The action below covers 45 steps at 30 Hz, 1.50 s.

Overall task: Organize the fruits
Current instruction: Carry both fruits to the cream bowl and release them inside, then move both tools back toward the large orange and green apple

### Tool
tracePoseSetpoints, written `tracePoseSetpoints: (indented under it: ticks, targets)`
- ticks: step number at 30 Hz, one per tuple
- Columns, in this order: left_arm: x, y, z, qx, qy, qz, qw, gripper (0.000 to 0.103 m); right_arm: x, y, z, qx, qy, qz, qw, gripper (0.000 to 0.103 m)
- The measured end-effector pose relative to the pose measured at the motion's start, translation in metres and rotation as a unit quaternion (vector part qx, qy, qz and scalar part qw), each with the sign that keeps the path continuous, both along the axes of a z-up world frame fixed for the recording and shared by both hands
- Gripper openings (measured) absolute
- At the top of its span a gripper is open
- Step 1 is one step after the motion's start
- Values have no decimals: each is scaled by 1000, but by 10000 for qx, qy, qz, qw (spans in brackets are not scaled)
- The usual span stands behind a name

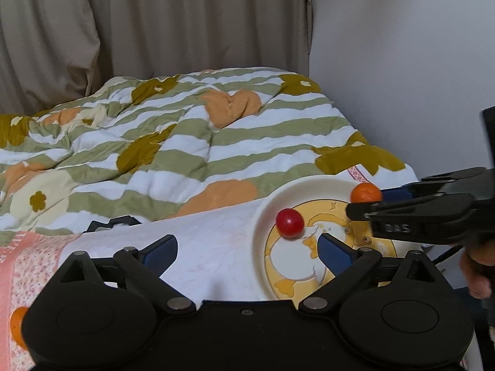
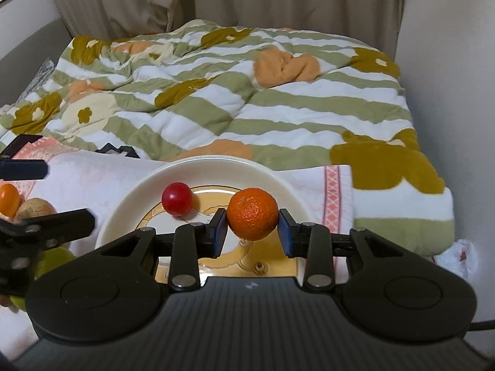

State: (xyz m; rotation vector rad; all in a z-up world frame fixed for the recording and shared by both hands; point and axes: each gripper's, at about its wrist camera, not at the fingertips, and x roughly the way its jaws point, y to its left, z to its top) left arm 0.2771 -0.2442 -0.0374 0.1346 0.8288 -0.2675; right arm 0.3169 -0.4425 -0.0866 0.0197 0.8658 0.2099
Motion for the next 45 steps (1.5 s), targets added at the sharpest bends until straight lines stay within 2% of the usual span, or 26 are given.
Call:
tracePoseSetpoints:
  ticks: [4, 8, 10, 11, 12, 23, 29, 38, 45]
  targets:
    - [-1, 6, -1, -44, 21, 78, 10000, 99, 10, 6, -16, -43, 69, 83, 9999, 50]
    - [-3, 10, -2, -126, 52, 102, 9999, 99, 11, 9, -18, -25, 24, 133, 9999, 52]
    - [-6, 11, 0, -133, 33, 100, 9999, 99, 7, 10, -13, -70, -114, 164, 9998, 71]
    - [-7, 11, 1, -132, 15, 109, 9999, 99, 4, 11, -10, -113, -204, 156, 9996, 91]
    - [-9, 11, 2, -131, 0, 119, 9998, 99, 1, 11, -7, -164, -302, 130, 9993, 103]
    - [-38, 20, 28, -204, -281, 321, 9989, 99, -30, 9, 29, -154, -471, 106, 9987, 103]
    - [-76, 34, 54, -394, -712, 603, 9949, 99, -65, 13, 60, -34, -549, 188, 9983, 103]
    - [-131, 84, 91, -337, -1043, 1171, 9871, 99, -118, 45, 99, -123, -802, 388, 9959, 103]
    - [-168, 140, 95, -236, -1200, 1472, 9815, 100, -158, 78, 107, -135, -827, 338, 9959, 103]
